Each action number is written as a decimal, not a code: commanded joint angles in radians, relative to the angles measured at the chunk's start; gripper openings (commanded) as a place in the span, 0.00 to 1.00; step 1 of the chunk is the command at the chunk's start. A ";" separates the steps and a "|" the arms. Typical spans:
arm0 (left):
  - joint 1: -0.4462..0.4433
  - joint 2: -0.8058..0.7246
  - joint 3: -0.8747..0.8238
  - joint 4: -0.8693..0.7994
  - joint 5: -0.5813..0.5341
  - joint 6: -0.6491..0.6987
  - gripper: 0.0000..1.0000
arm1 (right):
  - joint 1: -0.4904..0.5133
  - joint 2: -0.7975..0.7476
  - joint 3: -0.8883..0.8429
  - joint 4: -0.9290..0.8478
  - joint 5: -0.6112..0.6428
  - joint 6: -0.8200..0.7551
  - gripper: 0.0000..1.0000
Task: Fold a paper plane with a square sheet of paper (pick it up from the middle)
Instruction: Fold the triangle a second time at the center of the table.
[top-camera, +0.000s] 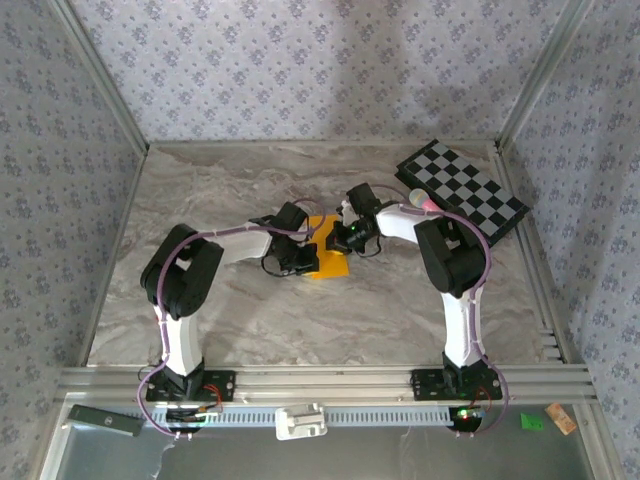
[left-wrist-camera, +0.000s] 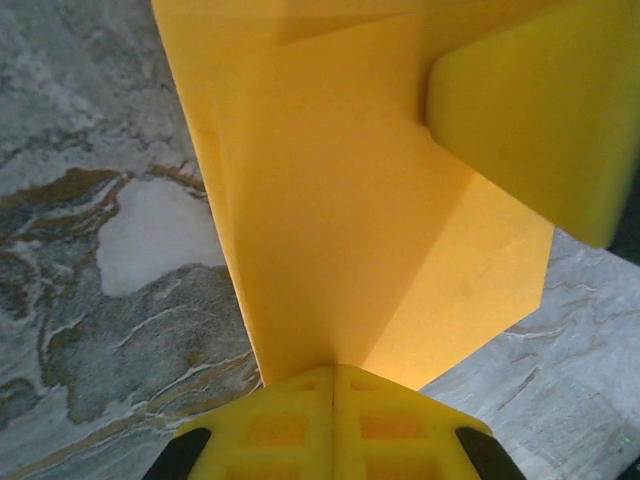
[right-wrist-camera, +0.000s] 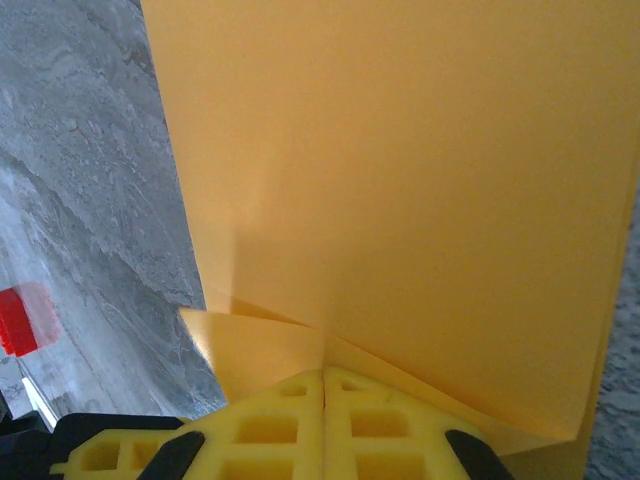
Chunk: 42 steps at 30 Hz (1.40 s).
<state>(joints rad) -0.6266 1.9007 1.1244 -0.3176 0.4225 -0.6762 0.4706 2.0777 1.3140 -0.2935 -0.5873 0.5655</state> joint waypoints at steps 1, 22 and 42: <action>0.006 0.032 -0.005 -0.033 -0.011 -0.022 0.00 | -0.017 0.040 0.011 -0.146 0.090 -0.045 0.03; 0.011 0.026 -0.040 -0.021 0.004 -0.022 0.00 | 0.066 -0.054 -0.045 -0.055 0.003 -0.001 0.03; 0.019 0.053 -0.067 -0.097 -0.033 -0.040 0.00 | 0.017 0.019 -0.044 -0.079 0.039 -0.069 0.03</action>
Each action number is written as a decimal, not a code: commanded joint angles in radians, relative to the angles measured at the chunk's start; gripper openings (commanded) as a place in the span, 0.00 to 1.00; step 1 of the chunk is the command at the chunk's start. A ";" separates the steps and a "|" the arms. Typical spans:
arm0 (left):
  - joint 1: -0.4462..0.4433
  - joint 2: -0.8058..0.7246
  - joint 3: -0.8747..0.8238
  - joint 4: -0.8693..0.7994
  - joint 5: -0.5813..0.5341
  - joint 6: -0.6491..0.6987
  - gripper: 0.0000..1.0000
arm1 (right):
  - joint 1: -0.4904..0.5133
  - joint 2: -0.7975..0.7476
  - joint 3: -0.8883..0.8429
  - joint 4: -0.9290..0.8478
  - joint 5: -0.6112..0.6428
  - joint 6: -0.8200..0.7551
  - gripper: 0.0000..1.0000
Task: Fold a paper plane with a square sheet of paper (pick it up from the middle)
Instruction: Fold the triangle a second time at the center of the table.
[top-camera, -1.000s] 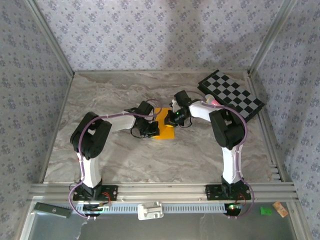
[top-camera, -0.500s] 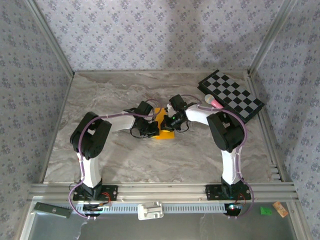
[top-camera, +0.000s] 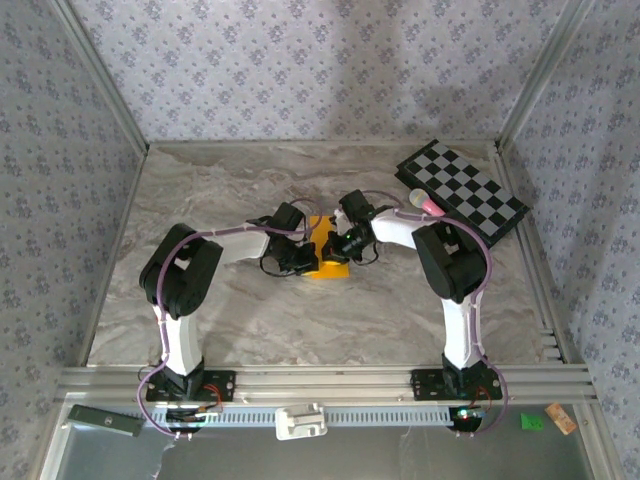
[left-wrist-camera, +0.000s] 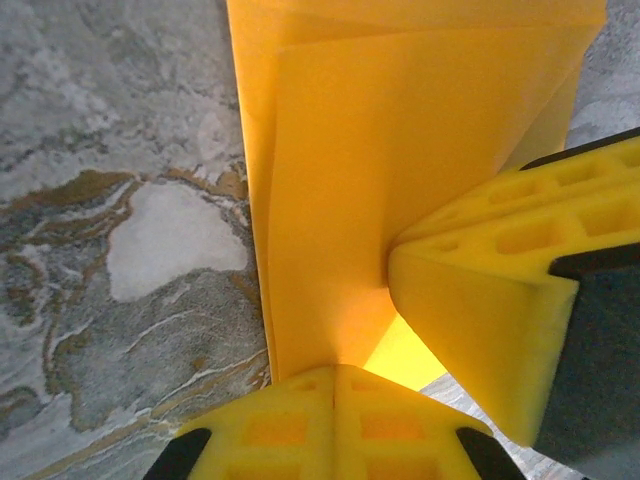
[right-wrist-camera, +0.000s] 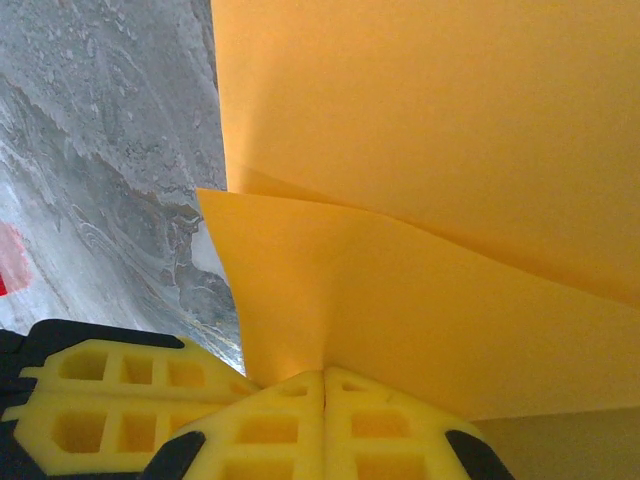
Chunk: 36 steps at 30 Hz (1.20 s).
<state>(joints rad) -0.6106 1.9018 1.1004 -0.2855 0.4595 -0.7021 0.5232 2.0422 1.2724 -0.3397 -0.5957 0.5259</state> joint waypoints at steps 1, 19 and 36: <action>0.007 0.065 -0.045 -0.148 -0.074 -0.018 0.00 | -0.053 0.061 -0.001 -0.024 0.036 -0.029 0.03; 0.010 0.083 -0.035 -0.156 -0.039 -0.022 0.00 | -0.234 -0.005 0.063 -0.056 0.120 -0.084 0.03; 0.008 0.057 0.076 -0.179 -0.009 -0.005 0.00 | -0.048 -0.004 0.038 0.028 0.075 0.005 0.03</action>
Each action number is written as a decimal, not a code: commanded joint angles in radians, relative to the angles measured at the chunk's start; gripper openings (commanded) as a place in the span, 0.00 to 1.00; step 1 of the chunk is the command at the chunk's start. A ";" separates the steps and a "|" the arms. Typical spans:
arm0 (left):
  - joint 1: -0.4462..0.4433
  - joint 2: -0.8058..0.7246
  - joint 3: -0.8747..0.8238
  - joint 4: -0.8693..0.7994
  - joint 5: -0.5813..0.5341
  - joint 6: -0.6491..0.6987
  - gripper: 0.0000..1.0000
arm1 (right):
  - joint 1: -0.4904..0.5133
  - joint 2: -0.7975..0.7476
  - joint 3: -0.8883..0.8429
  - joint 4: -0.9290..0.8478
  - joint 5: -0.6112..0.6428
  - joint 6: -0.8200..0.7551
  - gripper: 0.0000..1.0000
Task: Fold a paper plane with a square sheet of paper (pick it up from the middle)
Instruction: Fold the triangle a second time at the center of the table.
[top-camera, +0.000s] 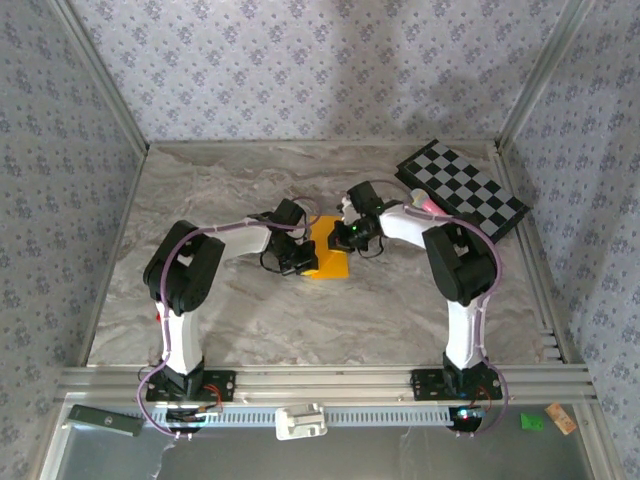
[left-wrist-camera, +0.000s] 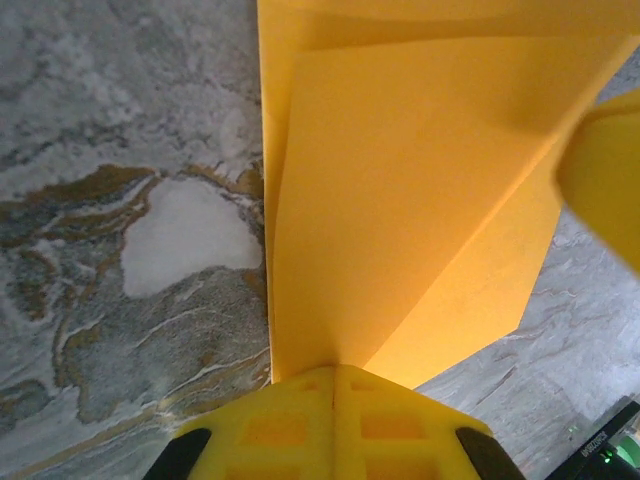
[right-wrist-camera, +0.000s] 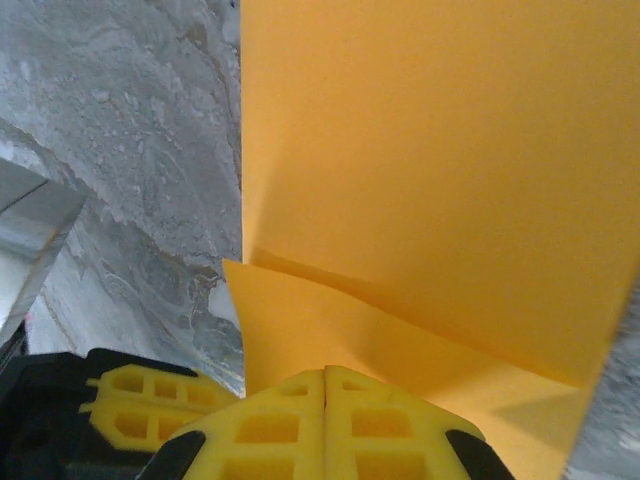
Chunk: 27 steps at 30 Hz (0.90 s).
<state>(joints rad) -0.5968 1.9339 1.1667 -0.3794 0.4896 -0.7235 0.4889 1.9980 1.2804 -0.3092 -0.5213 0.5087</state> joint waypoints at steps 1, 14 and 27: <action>-0.005 0.022 0.018 -0.085 -0.031 0.020 0.00 | -0.015 0.049 0.035 -0.012 0.013 0.017 0.03; -0.007 0.008 0.116 0.062 0.047 0.007 0.04 | -0.033 0.106 0.013 -0.067 0.045 -0.032 0.02; -0.013 0.122 0.133 0.085 0.075 0.002 0.00 | -0.037 0.110 -0.019 -0.034 0.016 0.001 0.02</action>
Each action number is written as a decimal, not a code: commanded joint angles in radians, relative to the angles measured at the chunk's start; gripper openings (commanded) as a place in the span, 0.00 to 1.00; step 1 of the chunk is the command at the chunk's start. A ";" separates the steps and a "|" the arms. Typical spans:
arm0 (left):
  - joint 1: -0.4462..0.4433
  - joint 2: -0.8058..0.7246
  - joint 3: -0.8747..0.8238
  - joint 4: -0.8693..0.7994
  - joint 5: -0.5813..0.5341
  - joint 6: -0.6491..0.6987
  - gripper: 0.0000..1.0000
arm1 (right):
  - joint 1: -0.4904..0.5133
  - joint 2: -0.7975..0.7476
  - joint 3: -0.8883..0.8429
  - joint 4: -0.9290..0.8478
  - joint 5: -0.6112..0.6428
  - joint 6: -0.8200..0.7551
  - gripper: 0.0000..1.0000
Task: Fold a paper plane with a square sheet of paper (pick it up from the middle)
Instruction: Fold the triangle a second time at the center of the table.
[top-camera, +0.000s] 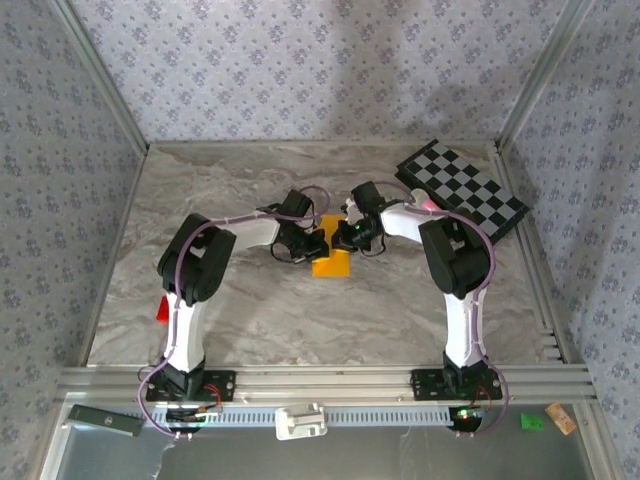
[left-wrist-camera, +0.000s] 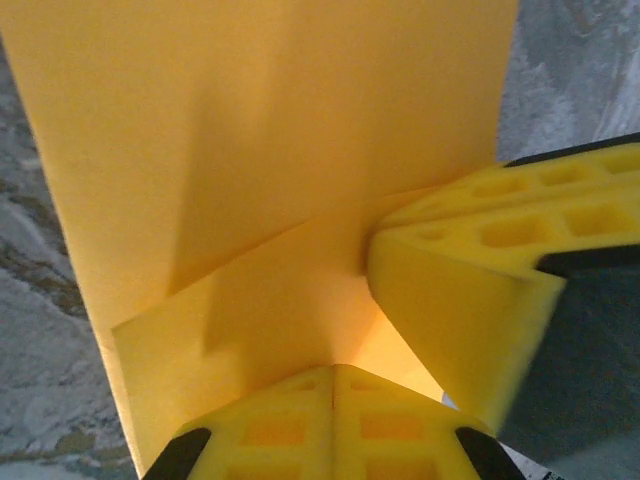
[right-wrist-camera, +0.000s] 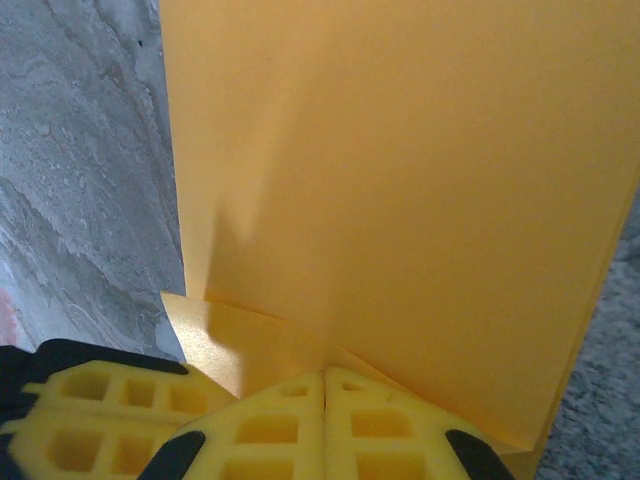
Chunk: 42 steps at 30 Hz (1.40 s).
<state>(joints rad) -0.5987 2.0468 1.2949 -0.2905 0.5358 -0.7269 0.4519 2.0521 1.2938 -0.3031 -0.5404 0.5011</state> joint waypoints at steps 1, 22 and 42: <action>-0.012 0.014 0.000 -0.007 0.030 0.008 0.00 | 0.000 0.057 -0.031 -0.039 0.035 0.010 0.02; -0.041 -0.150 -0.242 -0.166 -0.081 0.068 0.00 | -0.011 0.104 -0.005 -0.103 0.106 -0.001 0.01; 0.016 -0.167 -0.020 -0.032 -0.123 -0.116 0.24 | -0.002 -0.131 -0.026 0.014 0.097 0.195 0.17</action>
<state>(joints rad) -0.5842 1.8359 1.2167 -0.3481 0.4206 -0.7963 0.4606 1.9869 1.3045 -0.3058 -0.4950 0.5999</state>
